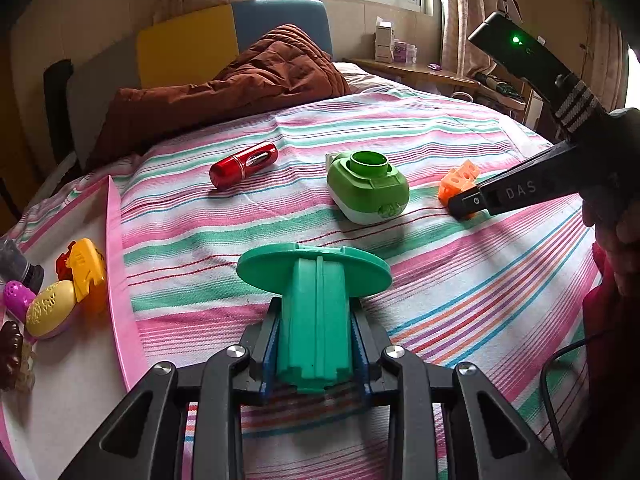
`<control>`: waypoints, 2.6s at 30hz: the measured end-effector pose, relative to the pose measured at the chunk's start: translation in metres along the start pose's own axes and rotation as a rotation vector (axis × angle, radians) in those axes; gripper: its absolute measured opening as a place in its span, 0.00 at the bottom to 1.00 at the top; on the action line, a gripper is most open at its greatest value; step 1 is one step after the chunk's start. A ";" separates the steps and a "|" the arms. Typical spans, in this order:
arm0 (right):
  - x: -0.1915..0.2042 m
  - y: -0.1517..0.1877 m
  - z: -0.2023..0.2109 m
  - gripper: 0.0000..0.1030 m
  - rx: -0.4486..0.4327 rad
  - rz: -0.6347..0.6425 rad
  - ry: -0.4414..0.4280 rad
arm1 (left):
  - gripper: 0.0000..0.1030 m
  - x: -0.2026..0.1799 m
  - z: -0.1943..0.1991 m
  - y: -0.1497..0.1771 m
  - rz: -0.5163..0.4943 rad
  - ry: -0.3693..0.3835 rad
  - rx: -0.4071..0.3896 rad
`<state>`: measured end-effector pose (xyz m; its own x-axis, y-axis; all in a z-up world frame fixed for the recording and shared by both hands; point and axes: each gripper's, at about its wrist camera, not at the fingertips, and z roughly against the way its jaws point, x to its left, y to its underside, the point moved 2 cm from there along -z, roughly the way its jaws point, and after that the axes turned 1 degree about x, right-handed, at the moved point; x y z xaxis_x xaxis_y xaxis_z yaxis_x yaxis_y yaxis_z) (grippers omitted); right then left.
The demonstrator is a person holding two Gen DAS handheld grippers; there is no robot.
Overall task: Organize rigid objects
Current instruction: 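Lift orange cube blocks with right gripper while left holds teal stand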
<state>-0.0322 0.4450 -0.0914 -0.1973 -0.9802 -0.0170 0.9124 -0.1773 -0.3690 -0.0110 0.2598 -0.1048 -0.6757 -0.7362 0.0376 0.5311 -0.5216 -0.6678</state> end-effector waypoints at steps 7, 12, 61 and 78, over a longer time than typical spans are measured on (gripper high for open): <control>-0.011 -0.008 -0.009 0.26 0.000 -0.012 -0.010 | 0.29 0.000 0.000 0.000 0.002 0.004 0.002; -0.009 -0.005 -0.007 0.26 -0.005 0.002 -0.006 | 0.29 0.000 0.000 -0.001 0.003 0.003 0.006; 0.004 0.001 -0.008 0.27 -0.043 0.106 0.054 | 0.29 0.006 0.066 -0.010 0.085 0.089 0.037; 0.008 0.002 -0.007 0.27 -0.050 0.126 0.080 | 0.29 0.027 0.090 -0.009 0.145 0.088 0.013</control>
<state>-0.0343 0.4375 -0.0988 -0.1124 -0.9838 -0.1395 0.9130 -0.0469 -0.4053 0.0118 0.2060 -0.0308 -0.6337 -0.7635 -0.1241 0.6322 -0.4188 -0.6519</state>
